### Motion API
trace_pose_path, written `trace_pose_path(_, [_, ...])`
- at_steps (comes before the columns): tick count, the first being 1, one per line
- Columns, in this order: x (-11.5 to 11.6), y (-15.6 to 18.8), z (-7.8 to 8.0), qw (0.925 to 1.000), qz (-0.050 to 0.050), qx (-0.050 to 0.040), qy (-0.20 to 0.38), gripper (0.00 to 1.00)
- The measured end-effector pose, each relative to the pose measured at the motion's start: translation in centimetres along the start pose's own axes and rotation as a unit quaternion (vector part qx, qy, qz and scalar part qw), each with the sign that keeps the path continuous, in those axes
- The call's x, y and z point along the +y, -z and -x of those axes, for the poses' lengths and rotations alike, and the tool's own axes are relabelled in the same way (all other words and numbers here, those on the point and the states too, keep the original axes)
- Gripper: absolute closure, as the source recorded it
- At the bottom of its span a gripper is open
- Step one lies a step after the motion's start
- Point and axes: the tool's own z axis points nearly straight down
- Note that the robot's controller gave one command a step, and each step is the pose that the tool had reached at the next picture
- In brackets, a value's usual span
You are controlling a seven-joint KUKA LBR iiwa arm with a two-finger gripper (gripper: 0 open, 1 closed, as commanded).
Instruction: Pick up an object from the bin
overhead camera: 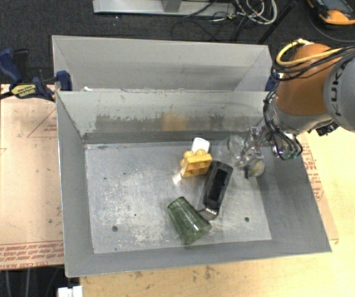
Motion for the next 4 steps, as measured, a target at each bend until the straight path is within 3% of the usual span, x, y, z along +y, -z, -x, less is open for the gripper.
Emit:
trace_pose_path(1, [3.0,-1.1,0.8,0.9928,-0.001,-0.0015,0.119,1.0])
trace_pose_path(2, [4.4,3.2,1.0,0.9904,0.001,0.003,0.138,1.0])
trace_pose_path(3, [4.5,4.8,1.1,0.9892,0.001,0.001,0.147,1.0])
trace_pose_path(4, [6.1,-4.0,1.7,0.9631,-0.004,-0.0071,0.269,0.0])
